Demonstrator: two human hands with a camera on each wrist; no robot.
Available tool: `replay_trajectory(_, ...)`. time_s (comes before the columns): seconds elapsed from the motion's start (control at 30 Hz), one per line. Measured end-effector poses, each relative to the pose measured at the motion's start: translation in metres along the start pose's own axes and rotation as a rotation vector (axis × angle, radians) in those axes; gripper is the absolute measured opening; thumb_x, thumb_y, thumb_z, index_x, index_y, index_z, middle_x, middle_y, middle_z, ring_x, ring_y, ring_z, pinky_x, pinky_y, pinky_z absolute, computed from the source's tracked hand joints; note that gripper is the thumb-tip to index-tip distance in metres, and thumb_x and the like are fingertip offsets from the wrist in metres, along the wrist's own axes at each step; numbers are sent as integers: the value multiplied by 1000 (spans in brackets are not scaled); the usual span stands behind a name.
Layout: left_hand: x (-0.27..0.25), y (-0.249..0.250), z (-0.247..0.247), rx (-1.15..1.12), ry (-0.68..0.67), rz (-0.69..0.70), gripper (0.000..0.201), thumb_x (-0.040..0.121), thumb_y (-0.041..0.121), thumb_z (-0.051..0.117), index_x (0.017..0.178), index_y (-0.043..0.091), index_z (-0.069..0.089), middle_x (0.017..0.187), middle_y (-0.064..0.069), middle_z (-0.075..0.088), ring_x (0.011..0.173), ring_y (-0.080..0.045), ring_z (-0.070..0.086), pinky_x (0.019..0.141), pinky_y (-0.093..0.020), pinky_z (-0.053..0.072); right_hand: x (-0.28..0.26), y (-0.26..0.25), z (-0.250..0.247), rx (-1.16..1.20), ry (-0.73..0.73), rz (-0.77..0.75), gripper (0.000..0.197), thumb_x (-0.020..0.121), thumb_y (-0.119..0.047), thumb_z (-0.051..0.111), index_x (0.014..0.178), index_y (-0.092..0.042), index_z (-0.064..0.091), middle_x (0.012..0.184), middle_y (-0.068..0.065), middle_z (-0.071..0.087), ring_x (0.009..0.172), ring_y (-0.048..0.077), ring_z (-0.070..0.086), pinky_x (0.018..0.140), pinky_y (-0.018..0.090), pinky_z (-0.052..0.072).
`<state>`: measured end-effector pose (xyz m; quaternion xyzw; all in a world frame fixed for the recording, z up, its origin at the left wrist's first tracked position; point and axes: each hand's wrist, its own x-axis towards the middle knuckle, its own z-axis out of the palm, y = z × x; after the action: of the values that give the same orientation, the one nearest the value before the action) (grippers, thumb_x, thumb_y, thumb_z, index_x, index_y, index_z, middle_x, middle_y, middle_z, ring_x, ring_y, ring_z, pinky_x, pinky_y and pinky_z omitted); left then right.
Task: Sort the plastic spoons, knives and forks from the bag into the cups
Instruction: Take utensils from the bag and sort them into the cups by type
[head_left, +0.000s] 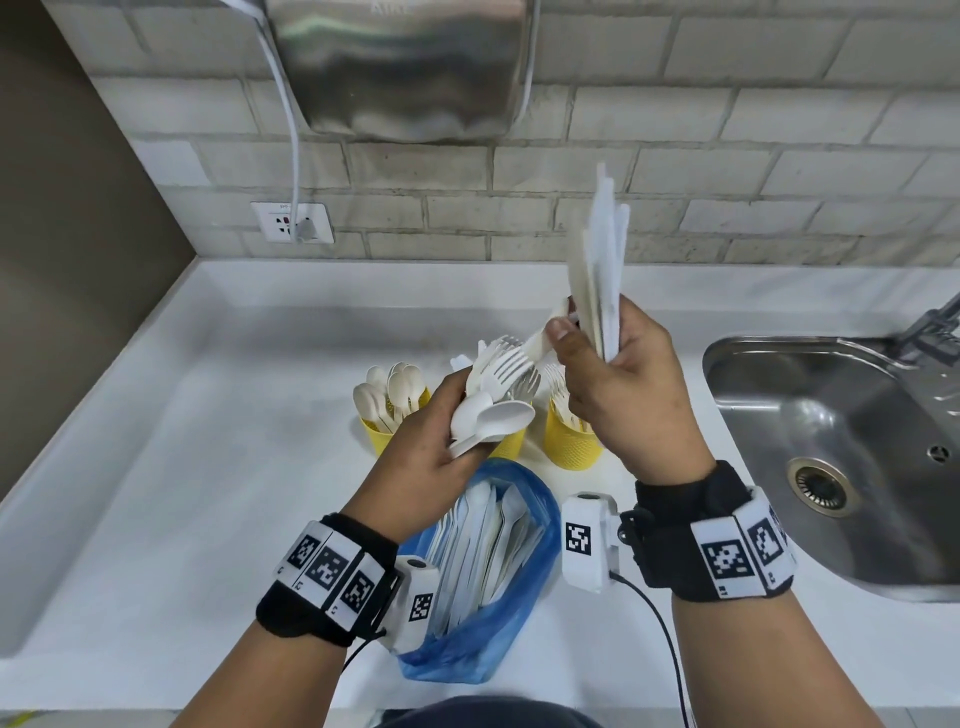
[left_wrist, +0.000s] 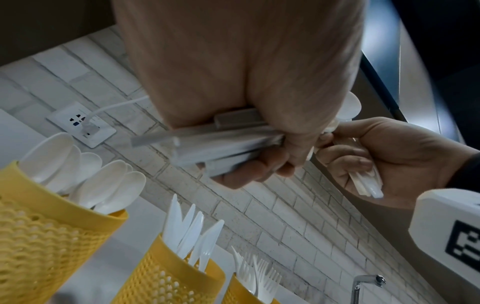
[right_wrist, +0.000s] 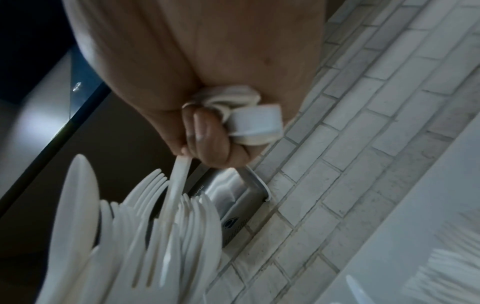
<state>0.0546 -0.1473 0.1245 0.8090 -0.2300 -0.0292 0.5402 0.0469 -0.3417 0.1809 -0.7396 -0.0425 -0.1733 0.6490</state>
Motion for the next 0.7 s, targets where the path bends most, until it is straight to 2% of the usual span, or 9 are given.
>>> replay_trajectory(0.13, -1, -1, -2, 12, -24, 1, 48, 99, 19, 67, 140, 34, 47, 116, 23, 66, 106, -3, 65, 86, -12, 49, -2, 0, 2, 203, 40, 103, 19, 102, -11, 63, 85, -12, 55, 50, -10, 38, 39, 13, 29, 45, 23, 28)
replay_trajectory(0.23, -2, -2, -3, 4, -21, 1, 46, 99, 18, 67, 139, 33, 49, 115, 21, 67, 105, -5, 65, 86, -14, 50, -7, 3, 10, 212, -49, 187, 27, 98, -12, 68, 75, -13, 55, 49, -4, 36, 39, 15, 27, 45, 24, 27)
replay_trajectory(0.3, -2, -4, -5, 4, -26, -7, 47, 99, 17, 67, 140, 32, 49, 114, 20, 68, 105, -5, 65, 86, -16, 50, -9, 4, 15, 218, -55, 213, 26, 98, -12, 69, 76, -9, 56, 50, 0, 36, 39, 15, 27, 45, 23, 27)
replay_trajectory(0.37, -3, -7, -9, 14, -37, -14, 49, 98, 18, 67, 142, 31, 48, 115, 20, 68, 105, -4, 65, 86, -16, 50, -7, 3, 19, 281, 1, 203, 24, 100, -11, 66, 82, -2, 53, 54, 5, 34, 41, 16, 26, 44, 24, 26)
replay_trajectory(0.47, -4, -10, -14, 39, -50, -2, 49, 99, 19, 66, 143, 30, 48, 117, 20, 67, 106, -3, 64, 87, -15, 49, 3, 0, 22, 444, 129, 188, 20, 105, -11, 57, 87, -10, 48, 61, 5, 36, 46, 18, 32, 43, 26, 29)
replay_trajectory(0.53, -5, -13, -16, 46, -52, -7, 45, 99, 19, 66, 140, 30, 50, 113, 21, 68, 104, -3, 65, 85, -12, 48, 9, -1, 23, 501, 201, 169, 12, 107, -12, 52, 97, -7, 51, 70, 9, 51, 55, 20, 45, 48, 30, 40)
replay_trajectory(0.57, -5, -15, -17, 48, -54, -15, 41, 99, 20, 67, 135, 32, 52, 109, 22, 68, 101, -2, 65, 82, -10, 46, 12, 0, 23, 526, 229, 165, 9, 108, -13, 50, 104, -5, 53, 78, 11, 60, 62, 22, 54, 56, 33, 48)
replay_trajectory(0.63, -6, -17, -20, 52, -58, -28, 32, 98, 19, 67, 123, 36, 57, 102, 23, 69, 96, -1, 65, 80, -7, 43, 15, 5, 23, 617, 279, 183, 17, 109, -15, 48, 120, -4, 54, 98, 14, 72, 84, 25, 68, 74, 38, 58)
replay_trajectory(0.7, -5, -20, -23, 63, -57, -29, 23, 97, 15, 67, 110, 34, 62, 96, 19, 71, 92, -1, 66, 79, -7, 43, 18, 11, 23, 766, 326, 223, 31, 110, -16, 45, 136, 0, 48, 110, 19, 73, 104, 31, 73, 82, 42, 61)
